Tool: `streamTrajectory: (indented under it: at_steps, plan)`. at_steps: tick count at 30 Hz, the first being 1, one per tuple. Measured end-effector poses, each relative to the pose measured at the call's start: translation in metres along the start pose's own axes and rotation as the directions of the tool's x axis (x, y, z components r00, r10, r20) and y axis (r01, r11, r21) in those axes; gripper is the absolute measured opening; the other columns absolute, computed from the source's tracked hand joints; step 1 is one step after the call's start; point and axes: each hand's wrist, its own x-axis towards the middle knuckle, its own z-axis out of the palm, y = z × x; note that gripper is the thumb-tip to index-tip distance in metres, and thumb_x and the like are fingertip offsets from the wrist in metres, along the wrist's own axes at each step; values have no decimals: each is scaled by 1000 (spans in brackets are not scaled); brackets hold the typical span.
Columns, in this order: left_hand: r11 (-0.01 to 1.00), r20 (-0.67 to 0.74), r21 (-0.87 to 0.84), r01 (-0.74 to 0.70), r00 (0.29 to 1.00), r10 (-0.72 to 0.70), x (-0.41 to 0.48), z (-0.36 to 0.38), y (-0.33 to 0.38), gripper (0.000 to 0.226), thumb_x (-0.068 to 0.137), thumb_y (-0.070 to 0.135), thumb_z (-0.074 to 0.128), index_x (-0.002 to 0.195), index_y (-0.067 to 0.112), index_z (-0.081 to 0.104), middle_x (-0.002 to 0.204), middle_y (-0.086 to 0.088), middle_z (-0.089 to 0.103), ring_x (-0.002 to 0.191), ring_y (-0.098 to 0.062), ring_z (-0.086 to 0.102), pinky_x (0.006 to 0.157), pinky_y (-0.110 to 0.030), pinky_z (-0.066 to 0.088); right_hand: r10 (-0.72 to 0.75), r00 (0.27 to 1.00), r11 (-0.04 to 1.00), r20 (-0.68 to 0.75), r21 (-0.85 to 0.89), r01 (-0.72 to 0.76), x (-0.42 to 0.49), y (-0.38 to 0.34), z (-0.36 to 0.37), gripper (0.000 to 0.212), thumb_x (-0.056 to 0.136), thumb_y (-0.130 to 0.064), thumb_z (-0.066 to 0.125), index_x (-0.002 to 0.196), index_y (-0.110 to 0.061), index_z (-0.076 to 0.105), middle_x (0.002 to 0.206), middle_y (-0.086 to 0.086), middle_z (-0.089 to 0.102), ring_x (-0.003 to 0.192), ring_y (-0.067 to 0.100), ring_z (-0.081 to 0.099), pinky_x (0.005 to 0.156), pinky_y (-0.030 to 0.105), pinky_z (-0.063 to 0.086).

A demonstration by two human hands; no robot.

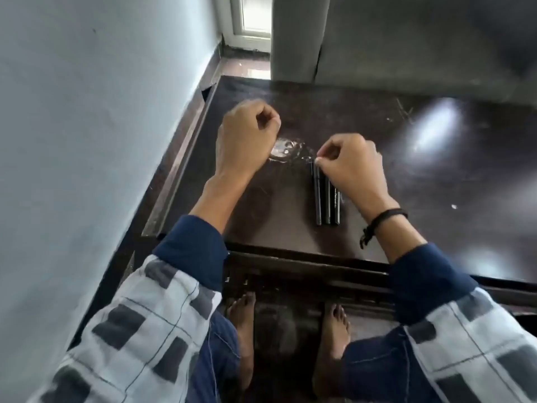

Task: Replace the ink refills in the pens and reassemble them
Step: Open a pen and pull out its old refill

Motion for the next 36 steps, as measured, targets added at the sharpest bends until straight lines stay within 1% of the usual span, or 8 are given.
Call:
streamTrajectory:
  at_steps: [4,8,12,15,22,26,31,36]
  plan:
    - [998,51,45,33,998,-35,-2,0,-12,9,87,25,64,84,24,73,91,10,70,77,-8,62,77,-27,52,-18,1000,994,-20,-109,16,3,1,-3,10,83,-26,69,91,-24,74,92,1,75,95,30,69,84,39,56]
    - [999,80,50,2,997,-6,10,3,-9,10,89,27,65,86,23,73,93,7,71,76,-7,61,74,-22,46,-92,995,967,31,-237,97,7,-3,6,11,83,-26,67,93,-22,71,98,5,73,97,37,67,77,38,52]
    - [999,88,39,17,996,-20,16,7,-6,10,86,35,65,80,29,71,90,10,70,77,-11,64,77,-31,52,-143,983,917,110,-360,174,3,-7,19,15,89,-25,67,100,-15,67,103,9,70,99,40,65,74,40,49]
    - [999,89,26,29,996,-31,17,7,0,11,87,36,66,79,30,70,88,13,68,77,-9,63,75,-29,50,-149,977,895,154,-399,199,-1,-11,26,14,91,-22,66,100,-12,65,104,8,67,98,39,64,70,37,45]
    - [997,125,25,72,989,-75,14,0,1,12,90,35,66,78,34,66,85,13,68,78,-9,64,78,-30,52,-108,967,938,230,-300,176,-2,-13,25,23,87,-8,62,107,-17,67,112,5,64,100,36,63,72,35,42]
    - [987,156,14,159,975,-159,15,-1,6,12,89,38,67,78,34,68,78,18,65,79,-8,65,79,-31,53,-152,945,965,289,-163,205,0,-13,29,32,83,-2,62,108,-21,67,102,-4,54,94,28,61,73,33,42]
    - [922,245,-196,333,927,-283,16,-1,5,16,81,43,69,79,29,76,78,12,74,82,-11,69,86,-45,58,-139,974,975,179,-145,166,-4,-13,35,31,85,-15,71,114,-19,62,108,2,53,91,30,61,74,36,45]
    - [882,317,-253,398,895,-313,16,-4,2,9,87,31,72,82,26,76,82,9,75,74,-3,66,73,-28,53,-82,967,981,241,-149,120,-5,-13,41,35,85,-12,65,119,-17,59,108,8,65,97,33,63,80,41,52]
